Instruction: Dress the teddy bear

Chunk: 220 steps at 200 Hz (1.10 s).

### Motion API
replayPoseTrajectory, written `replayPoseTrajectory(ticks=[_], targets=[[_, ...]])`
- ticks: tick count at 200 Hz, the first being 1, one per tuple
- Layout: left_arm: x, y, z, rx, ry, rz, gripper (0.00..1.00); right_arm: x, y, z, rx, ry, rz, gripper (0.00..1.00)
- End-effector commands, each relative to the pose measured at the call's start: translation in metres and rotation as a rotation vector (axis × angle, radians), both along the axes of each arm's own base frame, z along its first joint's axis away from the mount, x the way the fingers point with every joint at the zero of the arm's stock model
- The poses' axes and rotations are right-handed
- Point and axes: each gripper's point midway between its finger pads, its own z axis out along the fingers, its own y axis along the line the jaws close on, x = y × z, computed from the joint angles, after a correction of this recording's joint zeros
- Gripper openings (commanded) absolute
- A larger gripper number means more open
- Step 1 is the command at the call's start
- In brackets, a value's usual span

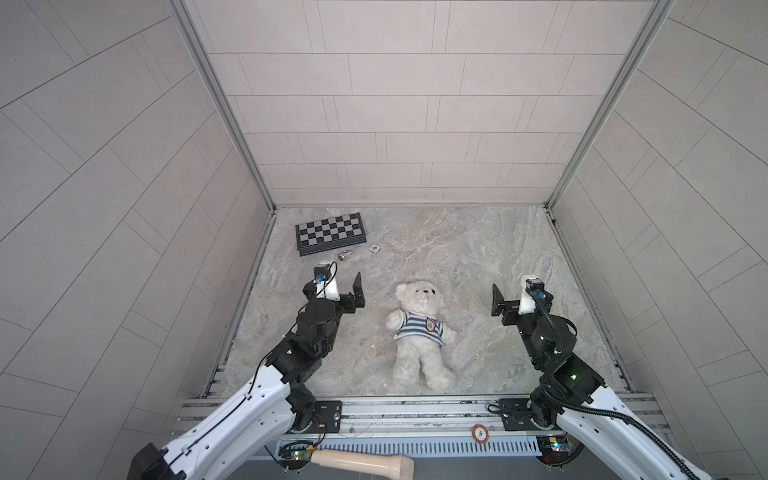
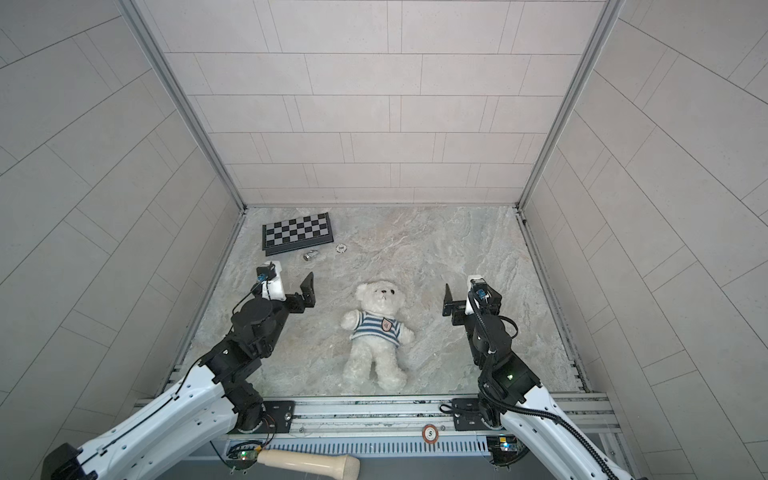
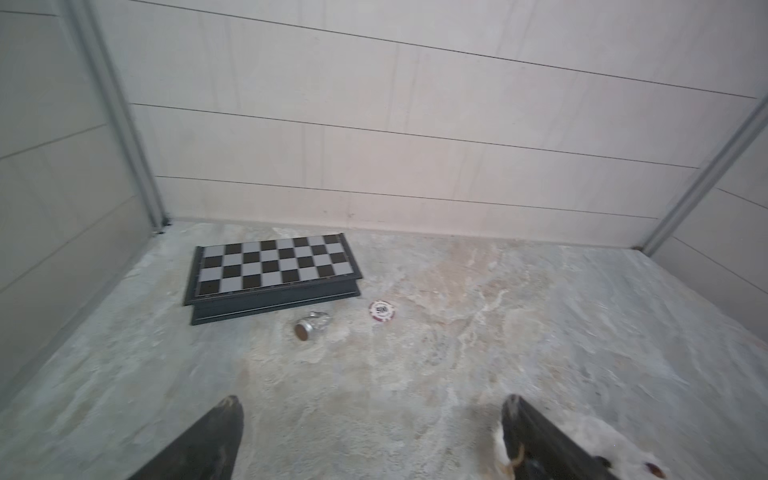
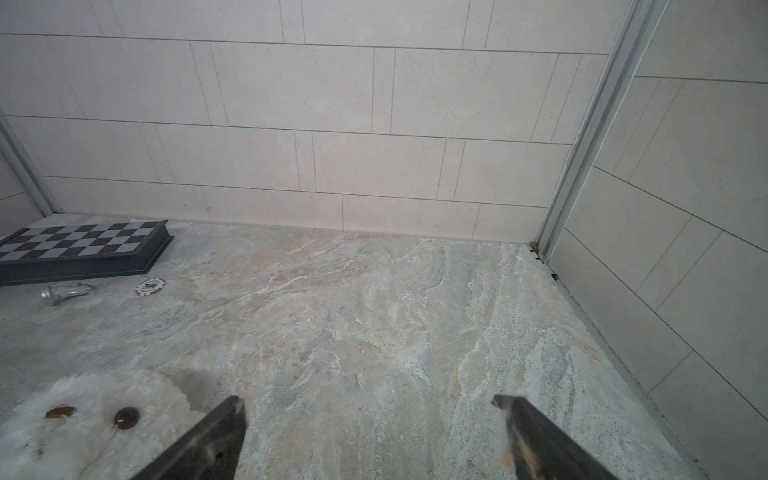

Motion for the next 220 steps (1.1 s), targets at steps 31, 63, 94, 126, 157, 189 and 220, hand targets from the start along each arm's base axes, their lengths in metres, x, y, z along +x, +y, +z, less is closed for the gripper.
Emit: replayPoseTrajectory(ticks=[31, 63, 94, 126, 157, 189, 220], targets=[[-0.023, 0.084, -0.023, 0.124, -0.073, 0.399, 1.0, 0.027, -0.034, 0.001, -0.059, 0.054, -0.182, 0.99], [-0.014, 0.085, -0.043, 0.188, -0.065, 0.374, 1.0, 0.039, -0.055, -0.008, -0.148, 0.065, -0.332, 0.99], [0.005, 0.09, -0.054, 0.259, -0.045, 0.353, 1.0, 0.048, -0.059, -0.013, -0.172, 0.015, -0.349, 0.99], [0.029, 0.09, -0.067, 0.23, -0.025, 0.281, 1.0, 0.061, -0.063, -0.025, -0.185, 0.01, -0.361, 1.0], [0.047, 0.087, -0.067, 0.23, -0.027, 0.256, 1.0, 0.071, -0.069, -0.033, -0.171, 0.01, -0.37, 1.0], [0.058, 0.087, -0.065, 0.238, -0.044, 0.249, 1.0, 0.08, -0.071, -0.049, -0.13, 0.024, -0.343, 1.0], [0.072, 0.084, -0.068, 0.201, -0.039, 0.208, 1.0, 0.087, -0.071, -0.056, -0.151, 0.042, -0.334, 0.99]])
